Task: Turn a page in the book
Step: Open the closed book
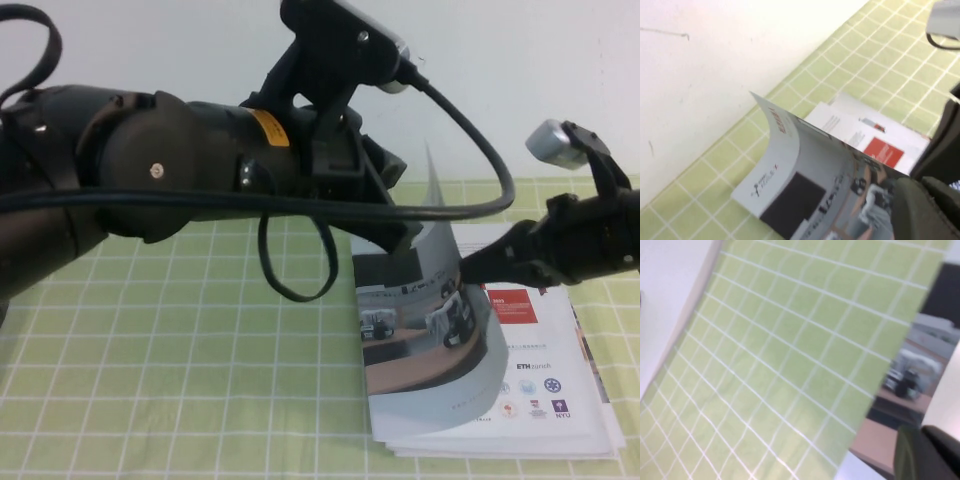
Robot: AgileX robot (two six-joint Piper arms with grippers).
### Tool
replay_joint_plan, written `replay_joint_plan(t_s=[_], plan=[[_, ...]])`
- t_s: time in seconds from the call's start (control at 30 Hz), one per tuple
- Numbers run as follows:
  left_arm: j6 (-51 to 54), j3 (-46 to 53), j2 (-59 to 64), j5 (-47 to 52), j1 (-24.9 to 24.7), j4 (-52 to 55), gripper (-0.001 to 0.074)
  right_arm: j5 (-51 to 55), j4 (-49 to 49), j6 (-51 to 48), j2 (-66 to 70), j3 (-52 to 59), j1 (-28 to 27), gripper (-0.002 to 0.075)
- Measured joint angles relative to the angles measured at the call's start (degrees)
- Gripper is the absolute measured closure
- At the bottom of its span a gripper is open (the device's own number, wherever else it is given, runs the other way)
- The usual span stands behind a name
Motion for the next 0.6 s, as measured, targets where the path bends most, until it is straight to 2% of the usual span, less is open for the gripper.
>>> replay_joint_plan(t_s=[0.27,0.4,0.5,0.6], plan=[[-1.4,0.0,-2.99,7.99,0.0,3.73,0.0739,-1.1,0.1,0.68,0.12,-3.24,2.12,0.0727],[0.12,0.0,-5.4,10.77,-0.22,2.02,0.0739,-0.57,0.21,1.21,1.01,-4.73,2.12,0.0727],[4.42,0.0,-6.56,15.47,-2.02,-1.33,0.0739,0.53,0.33,1.34,2.68,-6.12,2.12,0.0727],[7.46,1.27,-7.03,17.32,-5.91,-3.45,0.0739,1.24,0.98,1.36,4.04,-7.11,2.12,0.0727]])
